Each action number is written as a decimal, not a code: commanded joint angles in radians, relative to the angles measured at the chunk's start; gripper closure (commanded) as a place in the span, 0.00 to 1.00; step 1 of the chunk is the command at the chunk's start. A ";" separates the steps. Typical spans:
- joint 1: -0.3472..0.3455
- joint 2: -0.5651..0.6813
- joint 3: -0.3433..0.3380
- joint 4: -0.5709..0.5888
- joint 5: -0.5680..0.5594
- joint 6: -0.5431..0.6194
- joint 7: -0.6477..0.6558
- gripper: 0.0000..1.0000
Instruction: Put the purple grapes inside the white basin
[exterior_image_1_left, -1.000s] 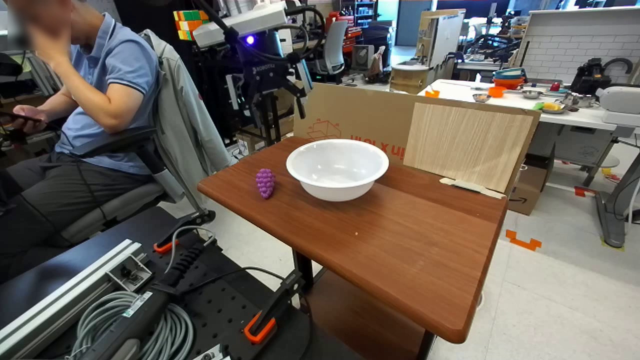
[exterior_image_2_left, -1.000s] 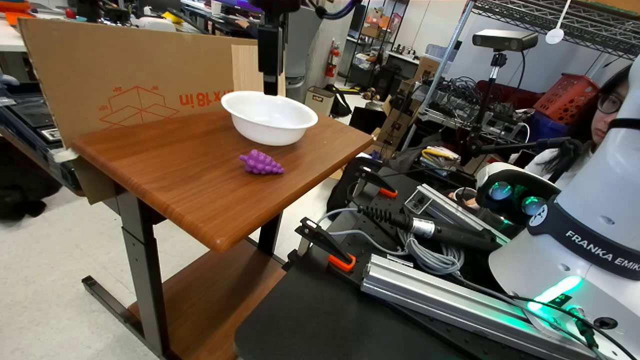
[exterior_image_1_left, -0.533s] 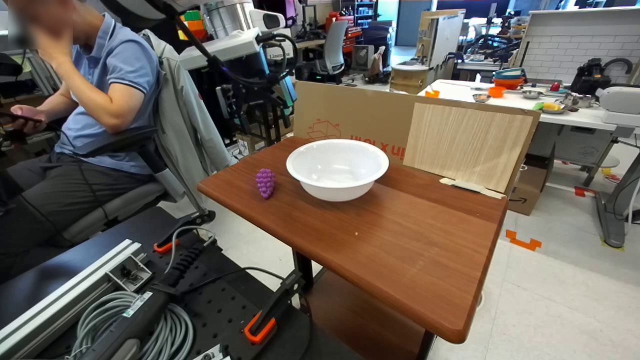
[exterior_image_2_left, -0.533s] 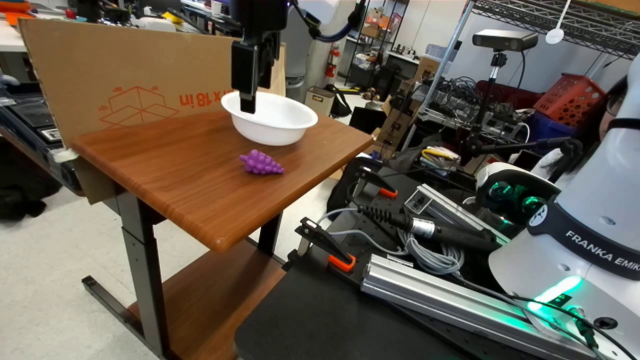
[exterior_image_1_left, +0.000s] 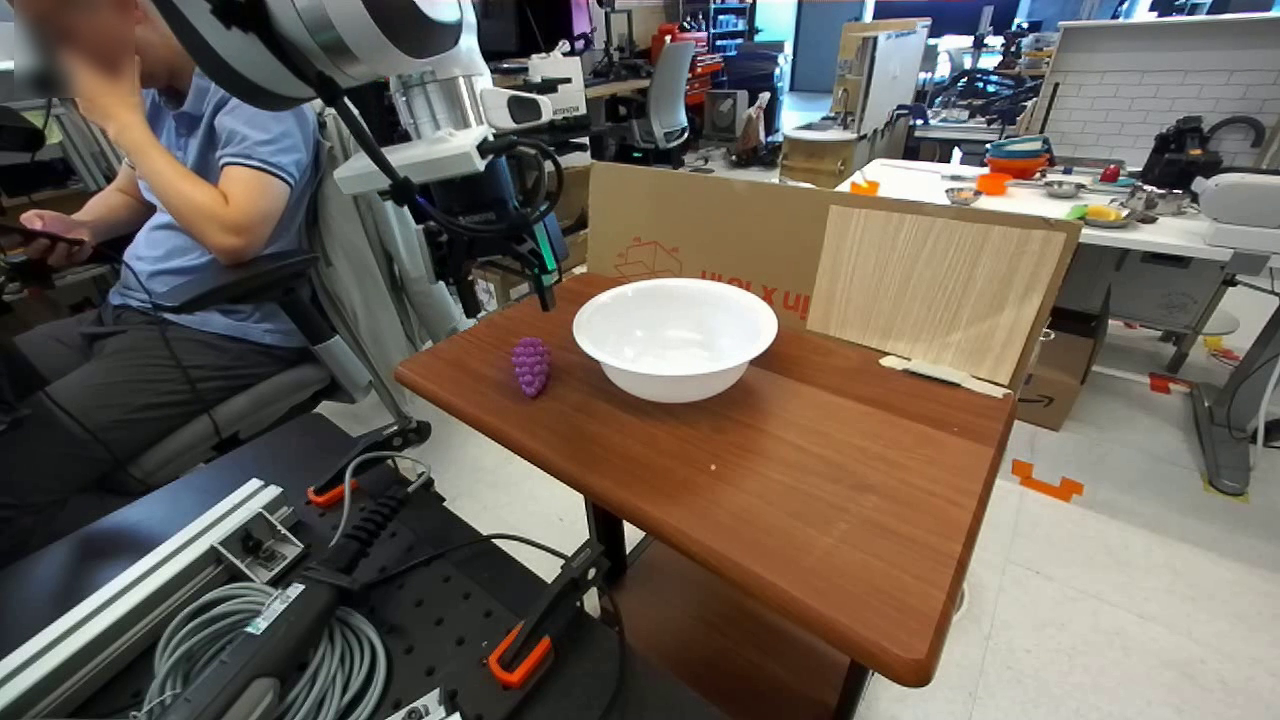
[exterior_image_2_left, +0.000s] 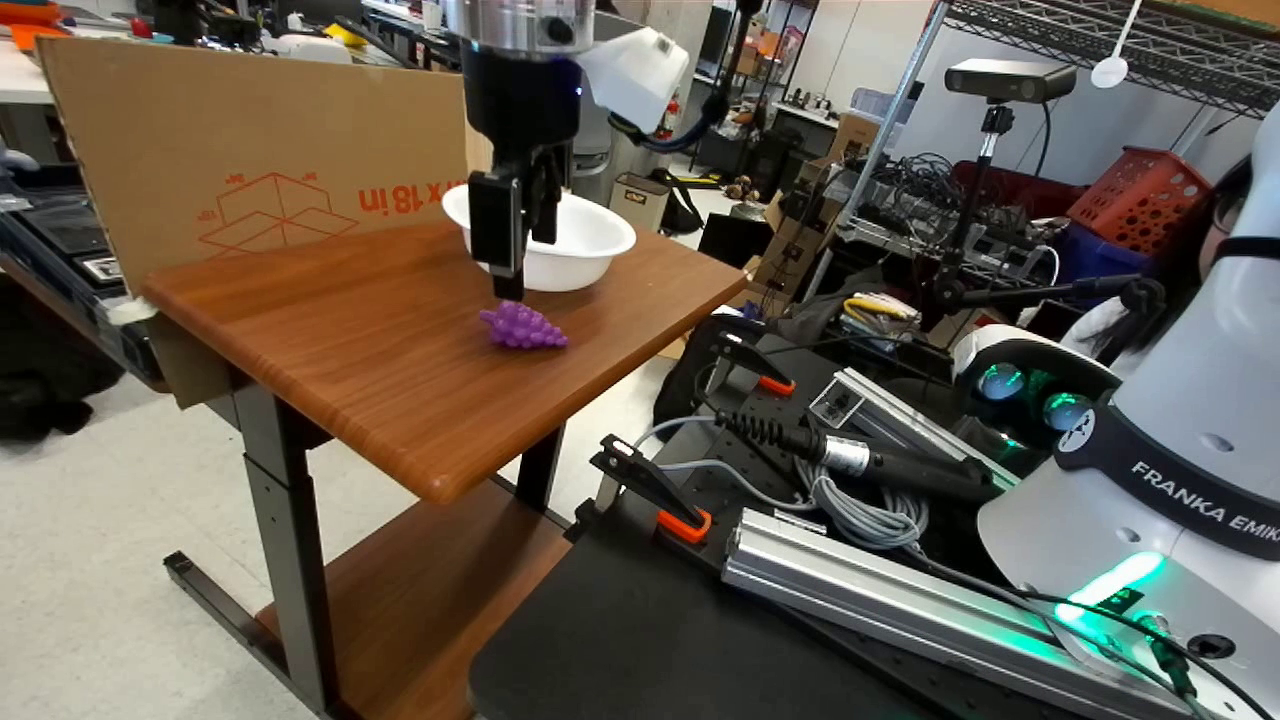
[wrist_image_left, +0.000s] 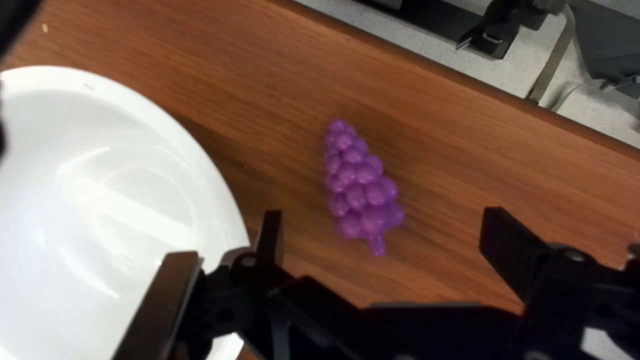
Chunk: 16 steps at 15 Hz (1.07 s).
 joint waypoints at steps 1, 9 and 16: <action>0.016 0.093 -0.028 0.055 -0.048 0.003 0.081 0.00; 0.042 0.218 -0.055 0.200 -0.022 -0.047 0.108 0.00; 0.036 0.254 -0.049 0.246 0.026 -0.085 0.117 0.00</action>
